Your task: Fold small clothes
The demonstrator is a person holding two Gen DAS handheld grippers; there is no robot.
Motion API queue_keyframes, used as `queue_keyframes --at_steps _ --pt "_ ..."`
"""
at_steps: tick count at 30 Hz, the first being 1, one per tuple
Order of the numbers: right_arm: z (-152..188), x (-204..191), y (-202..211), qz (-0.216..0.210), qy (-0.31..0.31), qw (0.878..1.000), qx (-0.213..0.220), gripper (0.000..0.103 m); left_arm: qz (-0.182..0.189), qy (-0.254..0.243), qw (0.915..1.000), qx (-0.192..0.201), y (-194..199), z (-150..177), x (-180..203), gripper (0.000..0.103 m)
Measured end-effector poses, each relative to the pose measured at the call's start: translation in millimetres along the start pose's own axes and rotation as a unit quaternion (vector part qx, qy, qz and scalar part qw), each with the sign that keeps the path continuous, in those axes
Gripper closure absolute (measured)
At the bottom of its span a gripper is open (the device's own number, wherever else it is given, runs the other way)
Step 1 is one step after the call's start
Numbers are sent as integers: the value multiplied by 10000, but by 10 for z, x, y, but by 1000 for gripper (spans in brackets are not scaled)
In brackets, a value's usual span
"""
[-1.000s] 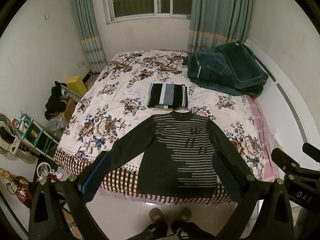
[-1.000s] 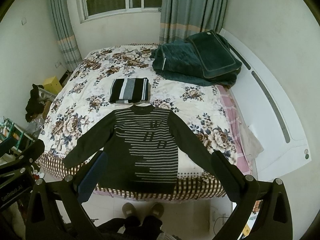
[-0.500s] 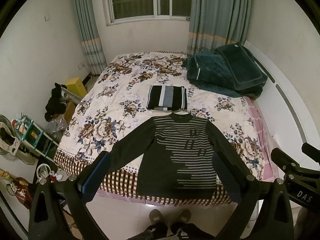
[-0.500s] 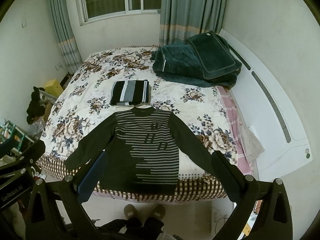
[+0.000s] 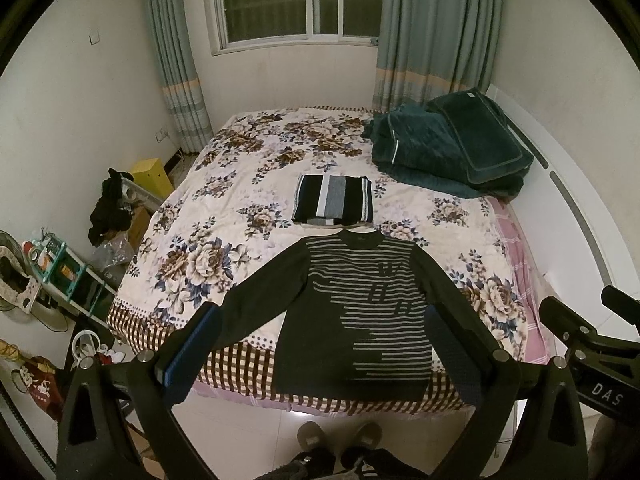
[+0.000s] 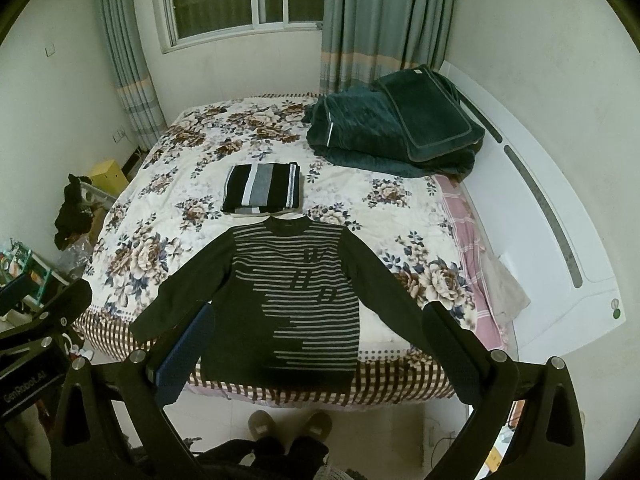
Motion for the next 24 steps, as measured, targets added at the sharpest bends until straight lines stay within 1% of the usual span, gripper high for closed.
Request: queue_keyframes --at_steps 6,13,17,19,20,22,24 --pt "1 -19 9 -3 0 10000 24 0 11 6 10000 8 4 17 -7 0" --pt "-115 -111 45 -23 32 10000 51 0 12 8 10000 30 -1 15 2 0" --pt "-105 -119 45 -27 23 10000 46 0 35 4 10000 25 11 24 2 0" --pt "-56 -106 45 -16 15 10000 64 0 34 3 10000 22 -11 -34 29 0" --pt "-50 -103 44 -32 8 10000 59 0 39 7 10000 27 5 7 13 0" --pt "-69 -123 -16 -53 -75 10000 16 0 -8 -5 9999 104 -14 -14 25 0" --pt "-54 -85 -175 -119 -239 9996 -74 0 -154 -19 9994 315 -130 -95 44 0"
Point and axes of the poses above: each gripper's, at about its wrist camera, not at the fingertips, and y roughly against the way its jaws point, x to its right, z to its underside, the point moved 4 cm from there along -y, roughly the way its jaws point
